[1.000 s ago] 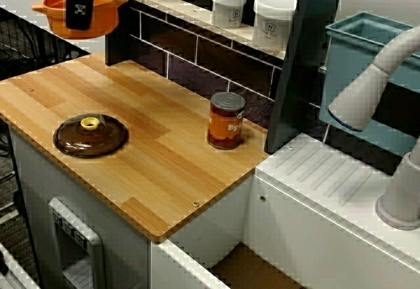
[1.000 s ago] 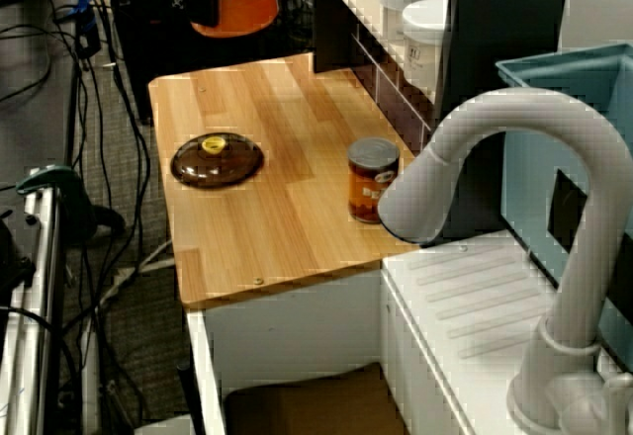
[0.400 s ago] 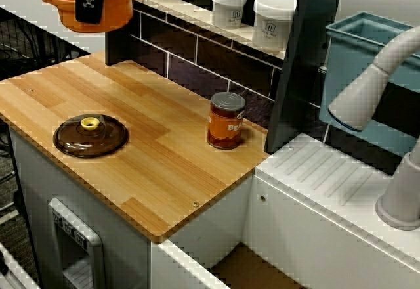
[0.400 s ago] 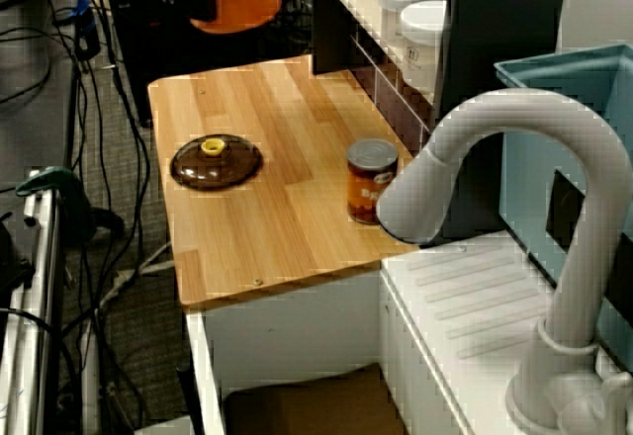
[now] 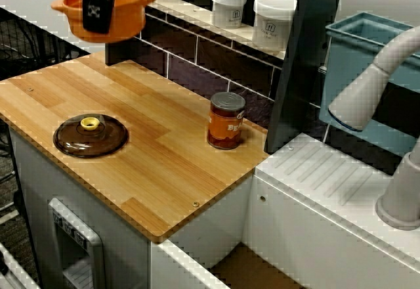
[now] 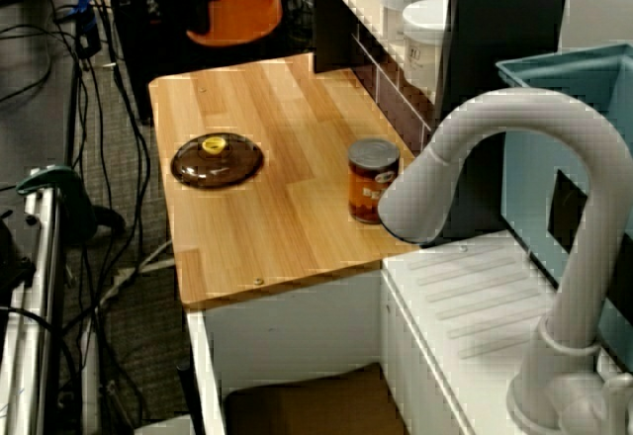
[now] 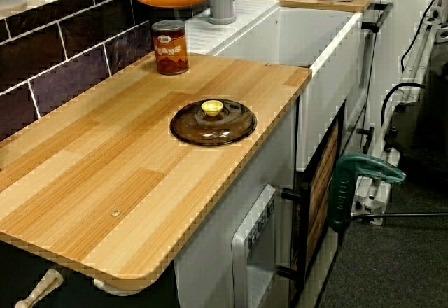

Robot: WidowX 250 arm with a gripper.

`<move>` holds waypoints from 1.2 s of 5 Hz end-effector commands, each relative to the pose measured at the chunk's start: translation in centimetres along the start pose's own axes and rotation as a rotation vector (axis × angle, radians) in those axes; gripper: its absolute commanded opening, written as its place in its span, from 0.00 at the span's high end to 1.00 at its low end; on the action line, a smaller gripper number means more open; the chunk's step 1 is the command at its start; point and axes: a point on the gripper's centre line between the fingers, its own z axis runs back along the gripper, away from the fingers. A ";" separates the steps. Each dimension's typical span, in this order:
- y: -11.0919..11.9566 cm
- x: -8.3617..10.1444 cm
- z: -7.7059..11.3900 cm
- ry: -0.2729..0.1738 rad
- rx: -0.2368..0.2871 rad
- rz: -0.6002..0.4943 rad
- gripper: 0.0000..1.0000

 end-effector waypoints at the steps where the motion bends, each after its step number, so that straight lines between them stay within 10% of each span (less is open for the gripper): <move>1: -3.2 1.2 -0.5 -0.031 0.038 -0.087 1.00; 6: -8.2 5.0 -6.9 0.020 0.020 -0.174 1.00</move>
